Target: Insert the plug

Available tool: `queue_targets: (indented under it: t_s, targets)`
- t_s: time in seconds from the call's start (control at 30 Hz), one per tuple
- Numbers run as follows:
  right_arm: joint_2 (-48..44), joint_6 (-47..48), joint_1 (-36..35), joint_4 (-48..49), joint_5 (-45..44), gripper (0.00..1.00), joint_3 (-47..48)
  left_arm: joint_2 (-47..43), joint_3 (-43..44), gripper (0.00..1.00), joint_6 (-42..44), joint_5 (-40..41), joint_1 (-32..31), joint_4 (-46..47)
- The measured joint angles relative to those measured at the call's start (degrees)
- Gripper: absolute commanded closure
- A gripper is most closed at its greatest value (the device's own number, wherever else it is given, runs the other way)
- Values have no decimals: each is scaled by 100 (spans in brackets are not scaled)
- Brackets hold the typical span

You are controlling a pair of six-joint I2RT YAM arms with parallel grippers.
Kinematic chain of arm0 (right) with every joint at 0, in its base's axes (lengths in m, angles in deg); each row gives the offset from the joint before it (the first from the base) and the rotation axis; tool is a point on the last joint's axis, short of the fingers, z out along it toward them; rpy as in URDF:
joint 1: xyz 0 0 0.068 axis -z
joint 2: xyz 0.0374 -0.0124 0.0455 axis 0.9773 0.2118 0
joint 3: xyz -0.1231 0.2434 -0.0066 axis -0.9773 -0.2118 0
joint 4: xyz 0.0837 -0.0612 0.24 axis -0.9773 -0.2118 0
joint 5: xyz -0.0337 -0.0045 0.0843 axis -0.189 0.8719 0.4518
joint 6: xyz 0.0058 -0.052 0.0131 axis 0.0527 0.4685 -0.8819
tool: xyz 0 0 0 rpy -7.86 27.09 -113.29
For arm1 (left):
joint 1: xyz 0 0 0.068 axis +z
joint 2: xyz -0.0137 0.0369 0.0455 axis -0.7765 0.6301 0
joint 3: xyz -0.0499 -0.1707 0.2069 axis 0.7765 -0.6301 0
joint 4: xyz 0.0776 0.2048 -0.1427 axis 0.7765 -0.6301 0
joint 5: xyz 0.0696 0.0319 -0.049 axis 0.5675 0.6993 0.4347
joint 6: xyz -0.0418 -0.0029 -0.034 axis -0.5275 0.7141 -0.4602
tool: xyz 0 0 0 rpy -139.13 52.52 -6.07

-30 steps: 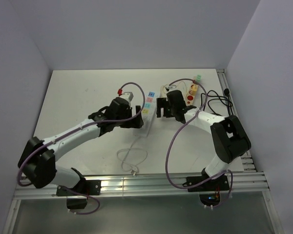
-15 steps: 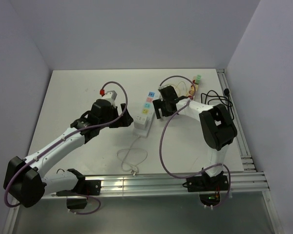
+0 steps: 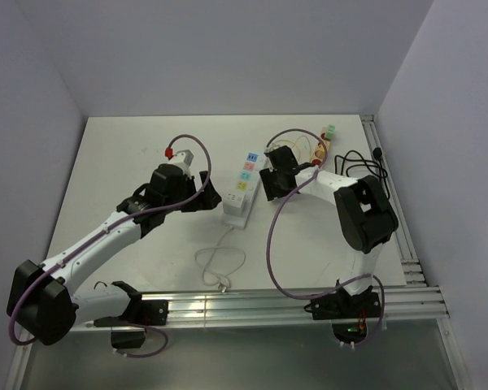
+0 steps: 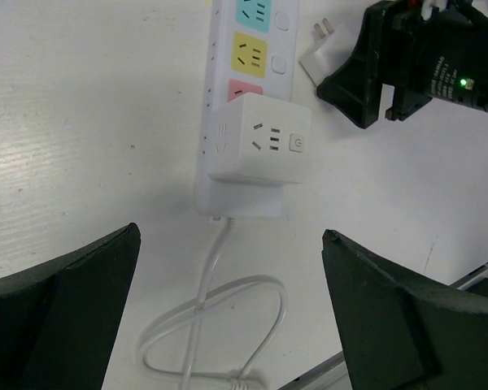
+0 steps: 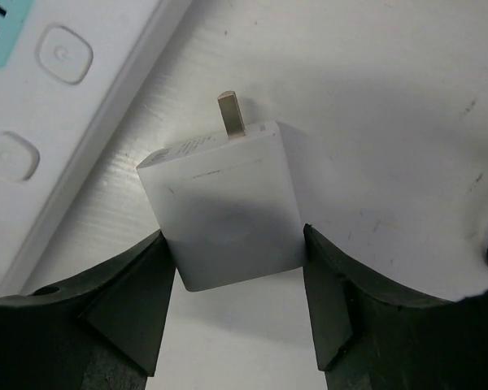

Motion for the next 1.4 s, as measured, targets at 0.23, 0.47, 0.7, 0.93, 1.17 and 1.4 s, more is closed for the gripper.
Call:
queue_targets:
  t_s: [0.23,0.47,0.7,0.93,1.17,1.4]
  targets:
    - [-960,9,-13,367,127,62,-640,26,2,0,-59,-264,122,114]
    - [-2271,22,-317,1049,133,63,-1429,667,470,0,-149,-833,170,254]
    - [-2889,236,-1193,1641,79,62,-1685,914,990,1,-214,-1220,247,356]
    - [-3383,402,-1591,2017,166,62,-2033,927,1158,1,-289,-1528,345,485]
    - [-3451,494,-1694,2159,247,62,-2033,1082,1143,0,-444,-1969,345,911]
    - [-3451,549,-1810,2162,299,62,-2033,1482,1141,7,-551,-2315,345,1147]
